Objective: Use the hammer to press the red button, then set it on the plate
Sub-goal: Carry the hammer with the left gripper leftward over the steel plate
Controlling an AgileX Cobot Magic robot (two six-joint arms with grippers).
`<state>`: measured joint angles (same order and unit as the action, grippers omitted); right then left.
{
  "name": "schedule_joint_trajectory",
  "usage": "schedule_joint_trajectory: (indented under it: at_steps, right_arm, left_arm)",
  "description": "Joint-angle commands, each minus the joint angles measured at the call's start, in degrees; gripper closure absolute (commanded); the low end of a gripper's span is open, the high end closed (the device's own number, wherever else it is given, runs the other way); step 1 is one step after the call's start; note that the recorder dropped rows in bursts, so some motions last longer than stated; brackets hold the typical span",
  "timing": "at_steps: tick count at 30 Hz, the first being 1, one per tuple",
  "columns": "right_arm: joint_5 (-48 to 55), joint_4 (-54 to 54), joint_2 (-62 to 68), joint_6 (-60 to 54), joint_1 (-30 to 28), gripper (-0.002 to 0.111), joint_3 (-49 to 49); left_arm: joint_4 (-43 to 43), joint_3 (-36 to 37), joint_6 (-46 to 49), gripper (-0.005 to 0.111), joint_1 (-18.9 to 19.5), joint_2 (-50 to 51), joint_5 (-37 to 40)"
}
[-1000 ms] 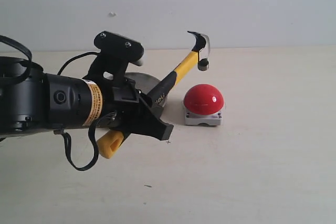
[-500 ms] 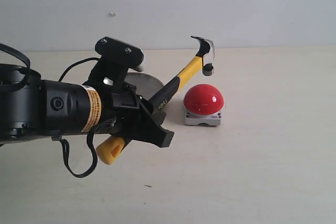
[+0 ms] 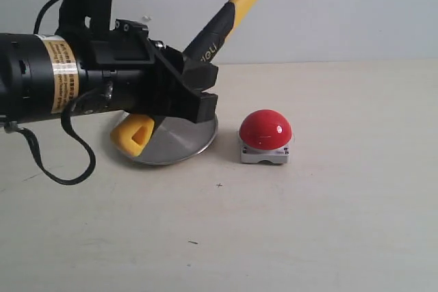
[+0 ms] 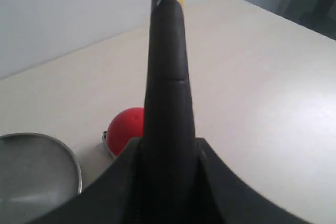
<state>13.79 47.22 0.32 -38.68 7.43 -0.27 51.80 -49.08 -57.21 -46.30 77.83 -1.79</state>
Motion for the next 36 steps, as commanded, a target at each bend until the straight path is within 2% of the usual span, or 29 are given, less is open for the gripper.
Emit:
schedule_joint_trajectory:
  at_steps: [1,8,12,28,36]
  right_arm:
    - [-0.09,-0.27,0.12,-0.31,0.19,0.108,0.27]
    - [-0.09,-0.27,0.12,-0.31,0.19,0.108,0.27]
    - [-0.09,-0.27,0.12,-0.31,0.19,0.108,0.27]
    - [-0.09,-0.27,0.12,-0.31,0.19,0.108,0.27]
    - [-0.22,-0.27,0.12,-0.31,0.19,0.108,0.27]
  left_arm:
    - [0.02,-0.62,0.40,0.107,0.33,4.57,-1.80]
    - [-3.58,-0.94,-0.80,0.107,0.62,21.70,-2.81]
    - [-3.57,-1.54,-1.11,0.107,0.62,25.11,0.57]
    - [-3.07,-1.54,-1.77,0.107,0.49,0.41,1.04]
    - [-7.24,-0.47,-5.36,0.107,1.50,-3.88,4.07]
